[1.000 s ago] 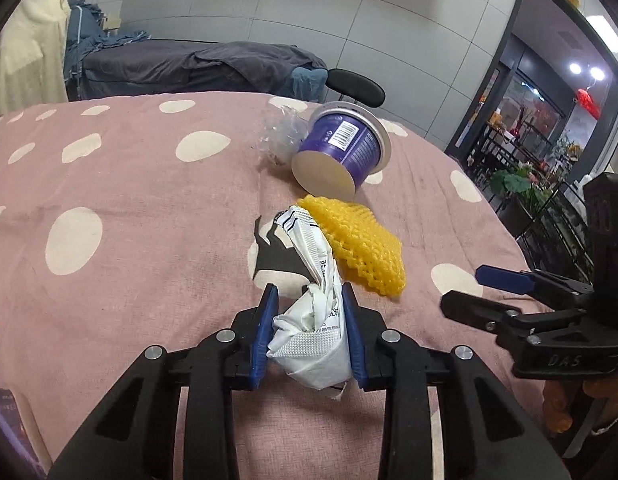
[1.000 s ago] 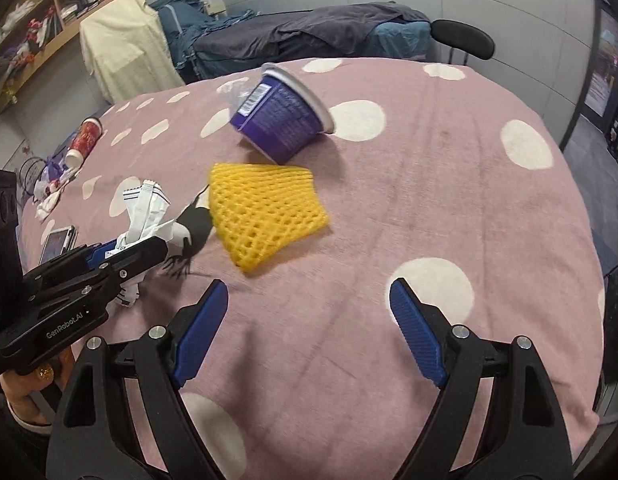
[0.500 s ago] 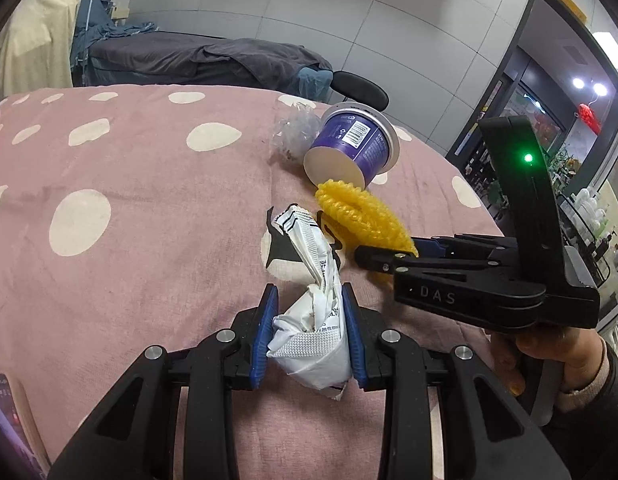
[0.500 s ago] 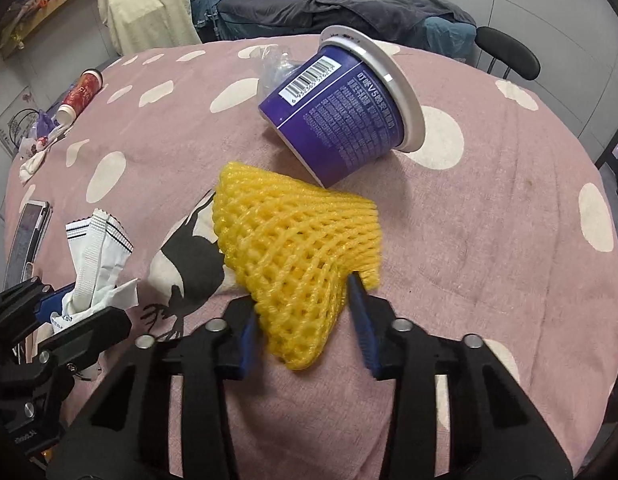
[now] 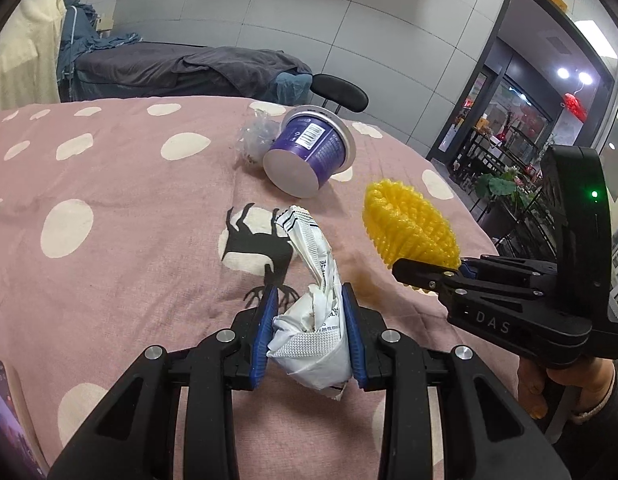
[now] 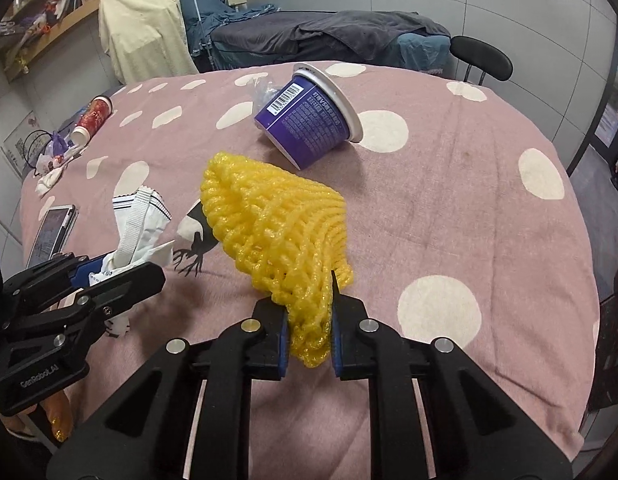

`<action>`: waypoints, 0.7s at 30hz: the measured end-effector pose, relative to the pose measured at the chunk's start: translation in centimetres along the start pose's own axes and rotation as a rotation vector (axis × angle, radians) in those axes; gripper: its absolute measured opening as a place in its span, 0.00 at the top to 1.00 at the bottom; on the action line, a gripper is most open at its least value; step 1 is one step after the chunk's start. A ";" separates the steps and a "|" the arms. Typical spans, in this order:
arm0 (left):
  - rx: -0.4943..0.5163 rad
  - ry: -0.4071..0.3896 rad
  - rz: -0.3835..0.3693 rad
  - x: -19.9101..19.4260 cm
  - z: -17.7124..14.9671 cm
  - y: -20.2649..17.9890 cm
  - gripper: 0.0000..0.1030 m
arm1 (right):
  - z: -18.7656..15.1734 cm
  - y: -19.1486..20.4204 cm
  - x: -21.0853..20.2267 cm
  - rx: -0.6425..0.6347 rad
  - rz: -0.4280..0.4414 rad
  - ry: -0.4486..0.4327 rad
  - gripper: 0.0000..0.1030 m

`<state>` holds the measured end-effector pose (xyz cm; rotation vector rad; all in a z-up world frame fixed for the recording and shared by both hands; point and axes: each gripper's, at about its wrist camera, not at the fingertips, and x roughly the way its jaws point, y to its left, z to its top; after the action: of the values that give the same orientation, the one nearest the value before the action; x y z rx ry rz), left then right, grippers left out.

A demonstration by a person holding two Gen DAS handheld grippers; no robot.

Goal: Collect trash
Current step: 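Carry the paper and yellow foam net toward the black bin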

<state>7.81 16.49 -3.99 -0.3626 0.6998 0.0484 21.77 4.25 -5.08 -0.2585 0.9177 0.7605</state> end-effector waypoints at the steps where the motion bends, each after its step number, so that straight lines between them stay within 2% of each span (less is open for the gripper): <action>1: 0.009 -0.001 -0.005 0.0 0.0 -0.5 0.69 | -0.3 -0.3 -0.5 0.011 0.001 -0.004 0.84; 11: 0.075 -0.003 -0.072 0.0 -0.7 -5.1 0.69 | -4.4 -3.4 -5.9 0.096 -0.065 -0.094 0.84; 21: 0.160 0.008 -0.153 0.4 -1.6 -10.0 0.69 | -8.7 -8.7 -10.5 0.251 -0.130 -0.164 0.84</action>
<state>8.73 6.55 -2.25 -0.2614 0.6772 -0.1533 18.43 -11.42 -2.96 -0.0334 0.8221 0.5315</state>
